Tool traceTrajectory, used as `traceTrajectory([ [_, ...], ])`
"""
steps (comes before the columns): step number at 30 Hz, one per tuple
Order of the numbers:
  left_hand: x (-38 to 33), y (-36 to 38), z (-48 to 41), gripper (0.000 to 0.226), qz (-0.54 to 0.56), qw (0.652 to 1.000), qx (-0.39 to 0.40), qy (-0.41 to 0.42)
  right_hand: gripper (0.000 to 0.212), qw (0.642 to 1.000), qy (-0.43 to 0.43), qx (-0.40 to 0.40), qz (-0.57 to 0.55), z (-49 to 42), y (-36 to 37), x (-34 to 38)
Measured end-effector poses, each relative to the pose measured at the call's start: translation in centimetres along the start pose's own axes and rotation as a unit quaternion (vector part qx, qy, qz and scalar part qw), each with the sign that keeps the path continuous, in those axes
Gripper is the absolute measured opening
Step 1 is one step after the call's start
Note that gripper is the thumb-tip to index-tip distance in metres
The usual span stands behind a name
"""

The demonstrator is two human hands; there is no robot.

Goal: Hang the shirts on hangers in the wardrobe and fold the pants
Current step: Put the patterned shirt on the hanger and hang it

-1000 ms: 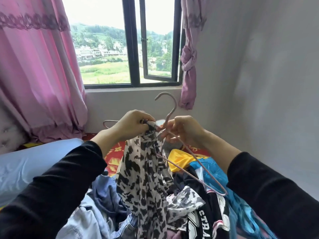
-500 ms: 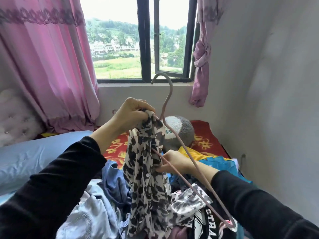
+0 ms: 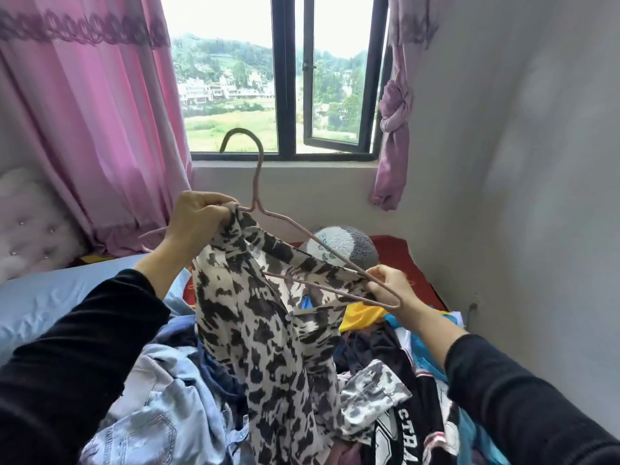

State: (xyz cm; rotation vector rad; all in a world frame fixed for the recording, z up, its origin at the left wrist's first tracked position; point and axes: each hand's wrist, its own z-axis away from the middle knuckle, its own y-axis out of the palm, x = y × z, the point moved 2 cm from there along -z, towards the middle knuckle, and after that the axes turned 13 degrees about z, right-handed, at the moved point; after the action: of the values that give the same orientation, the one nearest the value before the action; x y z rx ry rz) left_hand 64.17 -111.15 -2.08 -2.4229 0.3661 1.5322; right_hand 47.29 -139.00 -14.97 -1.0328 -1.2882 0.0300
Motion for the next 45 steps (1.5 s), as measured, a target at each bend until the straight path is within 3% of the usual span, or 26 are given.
traceTrajectory([
  [3, 1.2, -0.3, -0.2, 0.022, -0.013, 0.997, -0.078, -0.001, 0.012, 0.997, 0.003, 0.028, -0.068, 0.0, -0.4, -0.2],
  [7, 2.2, -0.5, -0.2, 0.018, -0.059, 0.987, -0.14, 0.043, 0.012, 0.998, 0.008, 0.03, -0.061, -0.6, -1.0, 0.2],
  [13, 3.3, -0.7, 0.1, 0.018, -0.135, 0.976, -0.145, 0.092, 0.021, 0.986, 0.088, 0.053, -0.134, -1.5, -1.7, 1.0],
  [19, 4.4, -1.1, 0.7, 0.018, -0.194, 0.969, -0.118, 0.101, 0.022, 0.922, 0.2, 0.108, -0.313, -1.5, -2.2, 1.3],
  [22, 4.7, -0.5, 1.3, 0.018, -0.209, 0.968, -0.092, 0.104, 0.017, 0.914, 0.234, 0.079, -0.321, -1.8, -1.7, 1.6],
  [26, 4.2, 1.2, 1.6, 0.013, -0.192, 0.98, -0.021, 0.053, 0.018, 0.89, 0.255, -0.054, -0.374, -2.0, -0.9, 2.6],
  [29, 3.6, 2.1, 2.1, 0.026, -0.165, 0.984, 0.063, 0.024, 0.021, 0.895, 0.246, -0.11, -0.356, -2.2, -0.8, 2.3],
  [31, 3.4, 2.3, 2.2, 0.036, -0.152, 0.986, 0.066, 0.028, 0.022, 0.913, 0.221, -0.118, -0.323, -2.4, -0.7, 1.7],
  [34, 3.2, 2.2, 1.9, 0.034, -0.119, 0.991, 0.043, 0.036, 0.017, 0.969, 0.165, -0.144, -0.112, -2.1, -1.5, 0.6],
  [36, 3.2, 1.8, 1.6, 0.029, -0.092, 0.995, 0.028, 0.034, 0.018, 0.982, 0.114, -0.144, 0.052, -1.7, -2.1, -0.2],
  [38, 3.2, 1.4, 1.4, 0.027, -0.095, 0.994, 0.034, 0.033, 0.022, 0.979, 0.082, -0.137, 0.124, -1.4, -2.5, -0.6],
  [42, 3.5, 1.4, 1.6, 0.029, -0.155, 0.984, 0.067, 0.048, 0.024, 0.982, 0.111, -0.13, 0.08, -1.5, -3.3, -0.3],
  [45, 3.6, 1.8, 1.5, 0.026, -0.204, 0.974, 0.079, 0.067, 0.035, 0.985, 0.118, -0.111, -0.059, -1.5, -3.7, 1.4],
])
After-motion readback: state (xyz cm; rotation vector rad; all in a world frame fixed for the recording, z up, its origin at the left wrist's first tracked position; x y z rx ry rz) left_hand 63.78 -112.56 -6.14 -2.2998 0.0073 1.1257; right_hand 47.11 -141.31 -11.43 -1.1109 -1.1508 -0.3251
